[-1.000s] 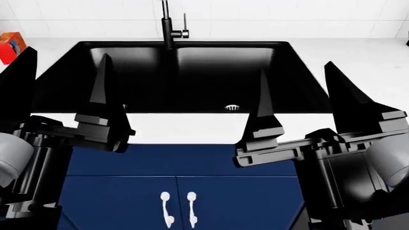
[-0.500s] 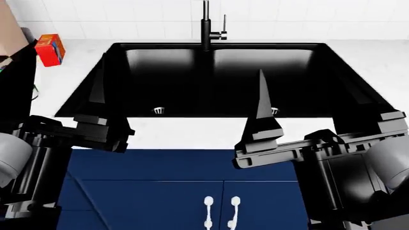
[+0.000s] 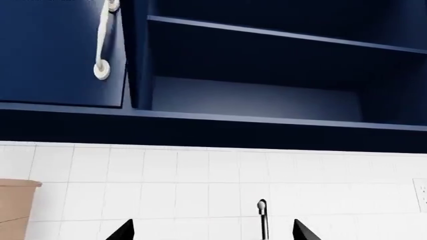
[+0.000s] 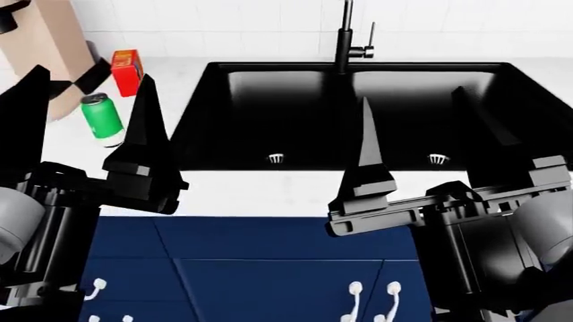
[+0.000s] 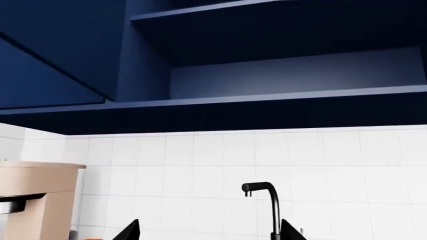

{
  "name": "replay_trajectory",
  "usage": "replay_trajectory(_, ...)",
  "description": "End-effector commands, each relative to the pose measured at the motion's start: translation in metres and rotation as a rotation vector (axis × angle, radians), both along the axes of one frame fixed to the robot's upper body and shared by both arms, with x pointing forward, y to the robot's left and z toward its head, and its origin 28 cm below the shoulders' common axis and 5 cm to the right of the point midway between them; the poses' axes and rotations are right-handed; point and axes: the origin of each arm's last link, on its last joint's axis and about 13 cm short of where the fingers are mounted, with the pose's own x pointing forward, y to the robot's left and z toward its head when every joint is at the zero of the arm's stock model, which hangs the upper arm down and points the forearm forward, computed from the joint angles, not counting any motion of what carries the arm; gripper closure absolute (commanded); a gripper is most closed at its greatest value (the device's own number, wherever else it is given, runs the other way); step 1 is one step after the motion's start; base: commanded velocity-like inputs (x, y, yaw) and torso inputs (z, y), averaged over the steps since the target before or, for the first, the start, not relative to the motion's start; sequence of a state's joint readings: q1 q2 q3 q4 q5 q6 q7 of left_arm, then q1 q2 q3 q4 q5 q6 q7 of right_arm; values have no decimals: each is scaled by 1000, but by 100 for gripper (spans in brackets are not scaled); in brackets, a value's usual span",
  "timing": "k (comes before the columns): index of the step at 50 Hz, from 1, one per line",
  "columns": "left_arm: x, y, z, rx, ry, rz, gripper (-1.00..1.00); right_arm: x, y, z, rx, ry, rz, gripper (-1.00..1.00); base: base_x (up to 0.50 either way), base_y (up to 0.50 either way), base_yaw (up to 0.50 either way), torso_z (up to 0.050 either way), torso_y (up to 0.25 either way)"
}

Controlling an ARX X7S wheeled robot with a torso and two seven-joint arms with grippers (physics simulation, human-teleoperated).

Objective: Pick the jam and canned food from the counter and place them in the cabinets closest to them.

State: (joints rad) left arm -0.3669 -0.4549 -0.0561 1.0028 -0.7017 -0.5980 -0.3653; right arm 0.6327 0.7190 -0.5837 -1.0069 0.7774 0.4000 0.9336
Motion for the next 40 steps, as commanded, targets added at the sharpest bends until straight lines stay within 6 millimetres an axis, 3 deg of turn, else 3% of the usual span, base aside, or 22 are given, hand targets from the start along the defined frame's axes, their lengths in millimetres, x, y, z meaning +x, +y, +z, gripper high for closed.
replay_trajectory(1,0,0,0,0,0,0,-100,-1,0,1,-1,-1,2,-100,53,500,0,0,0)
replay_trajectory(40,0,1,0,-1,-1,0,-100,-1,1,0,-21,-17,-23,-100,124,500,0,0,0)
